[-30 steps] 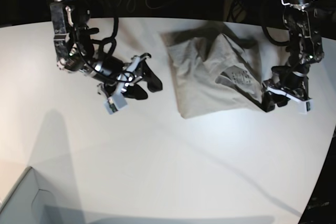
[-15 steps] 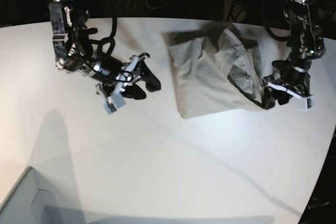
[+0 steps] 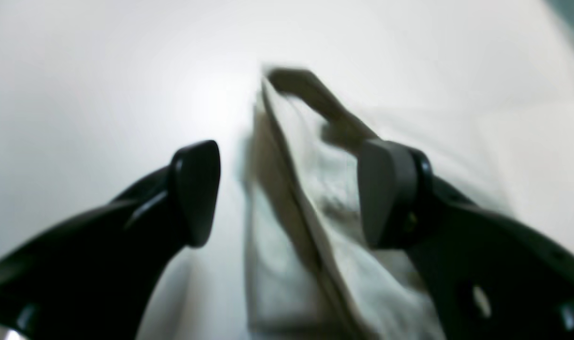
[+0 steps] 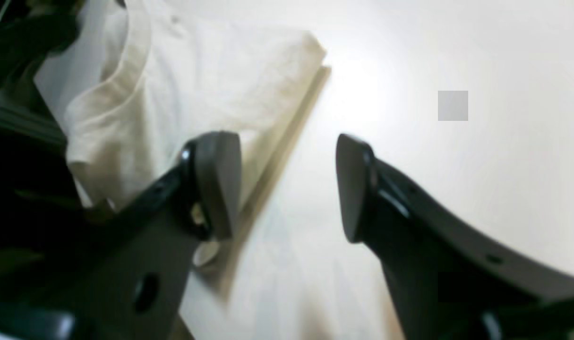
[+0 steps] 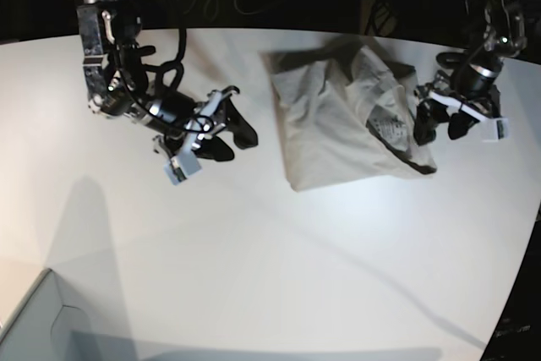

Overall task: Layout the t-shirt on the table in an organized manner, then fold the t-shirt properly
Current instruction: 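Grasp the folded shirt's edge with the left gripper and pull it straight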

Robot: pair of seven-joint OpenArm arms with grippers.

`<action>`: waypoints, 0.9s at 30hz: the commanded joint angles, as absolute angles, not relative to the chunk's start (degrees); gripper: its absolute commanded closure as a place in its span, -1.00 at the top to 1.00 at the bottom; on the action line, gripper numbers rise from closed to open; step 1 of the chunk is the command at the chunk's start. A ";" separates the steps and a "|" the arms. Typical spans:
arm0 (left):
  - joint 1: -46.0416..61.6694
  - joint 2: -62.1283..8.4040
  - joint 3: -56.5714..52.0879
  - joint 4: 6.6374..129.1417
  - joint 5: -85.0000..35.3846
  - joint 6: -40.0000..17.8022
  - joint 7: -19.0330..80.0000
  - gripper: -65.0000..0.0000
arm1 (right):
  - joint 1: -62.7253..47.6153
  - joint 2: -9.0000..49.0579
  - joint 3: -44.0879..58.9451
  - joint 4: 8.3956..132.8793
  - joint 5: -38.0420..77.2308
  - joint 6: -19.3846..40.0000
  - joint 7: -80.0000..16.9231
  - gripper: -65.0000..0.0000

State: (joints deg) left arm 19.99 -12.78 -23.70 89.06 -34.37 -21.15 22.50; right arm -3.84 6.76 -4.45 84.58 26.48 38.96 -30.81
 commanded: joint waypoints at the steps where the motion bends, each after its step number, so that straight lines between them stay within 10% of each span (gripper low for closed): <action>1: 21.93 -13.23 -23.96 92.09 -37.14 -21.93 21.05 0.34 | -3.12 6.81 -4.35 85.76 27.82 40.00 -29.49 0.00; 24: 31.34 -2.86 -17.89 92.00 -38.02 -21.93 21.05 0.33 | -3.30 6.81 -4.35 85.76 27.82 40.00 -29.49 0.00; 27: 31.60 -2.95 -18.24 92.26 -38.20 -21.93 21.05 -0.03 | -3.74 6.81 -4.35 85.67 27.82 40.00 -29.49 0.00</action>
State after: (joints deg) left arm 31.14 -2.83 -18.09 91.18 -37.52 -21.21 22.09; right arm -4.05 6.76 -4.45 84.66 26.44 38.96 -30.79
